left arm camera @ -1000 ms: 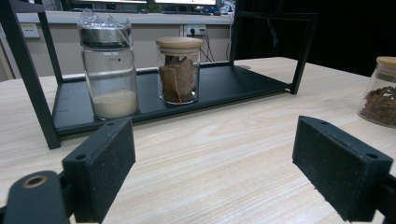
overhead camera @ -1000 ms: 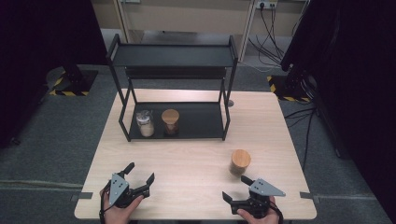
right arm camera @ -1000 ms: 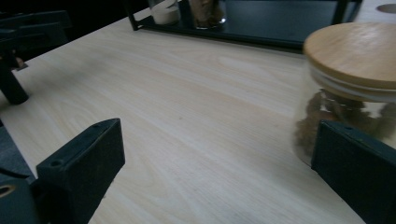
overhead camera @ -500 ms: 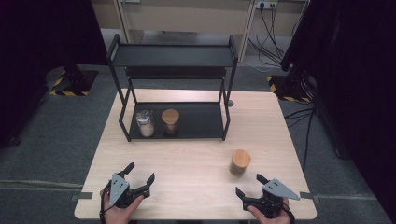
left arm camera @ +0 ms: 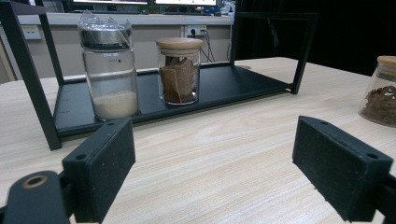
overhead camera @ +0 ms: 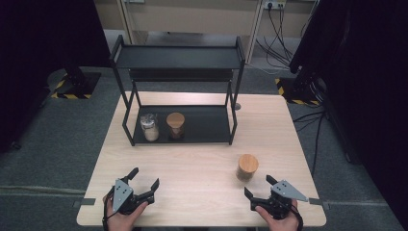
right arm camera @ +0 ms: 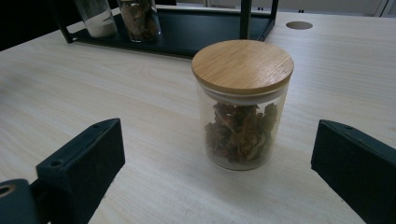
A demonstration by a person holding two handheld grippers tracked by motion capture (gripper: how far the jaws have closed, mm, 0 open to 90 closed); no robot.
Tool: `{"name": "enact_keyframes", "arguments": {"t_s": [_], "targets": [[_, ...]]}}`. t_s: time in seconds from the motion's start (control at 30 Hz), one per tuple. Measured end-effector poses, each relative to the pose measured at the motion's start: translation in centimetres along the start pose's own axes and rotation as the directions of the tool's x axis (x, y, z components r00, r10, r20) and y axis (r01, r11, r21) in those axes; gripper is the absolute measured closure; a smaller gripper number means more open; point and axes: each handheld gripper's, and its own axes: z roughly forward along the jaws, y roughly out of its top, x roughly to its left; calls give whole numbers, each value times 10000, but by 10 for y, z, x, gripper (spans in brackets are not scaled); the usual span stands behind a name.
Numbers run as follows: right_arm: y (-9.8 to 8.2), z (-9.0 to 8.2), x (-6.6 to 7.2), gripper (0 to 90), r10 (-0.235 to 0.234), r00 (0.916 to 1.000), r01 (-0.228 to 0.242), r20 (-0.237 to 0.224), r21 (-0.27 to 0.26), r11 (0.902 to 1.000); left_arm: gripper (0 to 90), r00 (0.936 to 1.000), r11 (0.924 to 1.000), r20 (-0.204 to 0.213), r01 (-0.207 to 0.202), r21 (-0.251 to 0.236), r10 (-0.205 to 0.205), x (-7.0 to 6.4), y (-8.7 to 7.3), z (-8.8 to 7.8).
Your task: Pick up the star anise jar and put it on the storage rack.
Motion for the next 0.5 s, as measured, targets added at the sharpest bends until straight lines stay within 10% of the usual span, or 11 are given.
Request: {"name": "enact_keyframes", "arguments": {"t_s": [0.5], "targets": [[11, 29, -9, 52, -194, 9989, 195, 433, -3, 9998, 127, 10000, 10000, 14, -43, 4, 43, 0, 0, 0]]}}
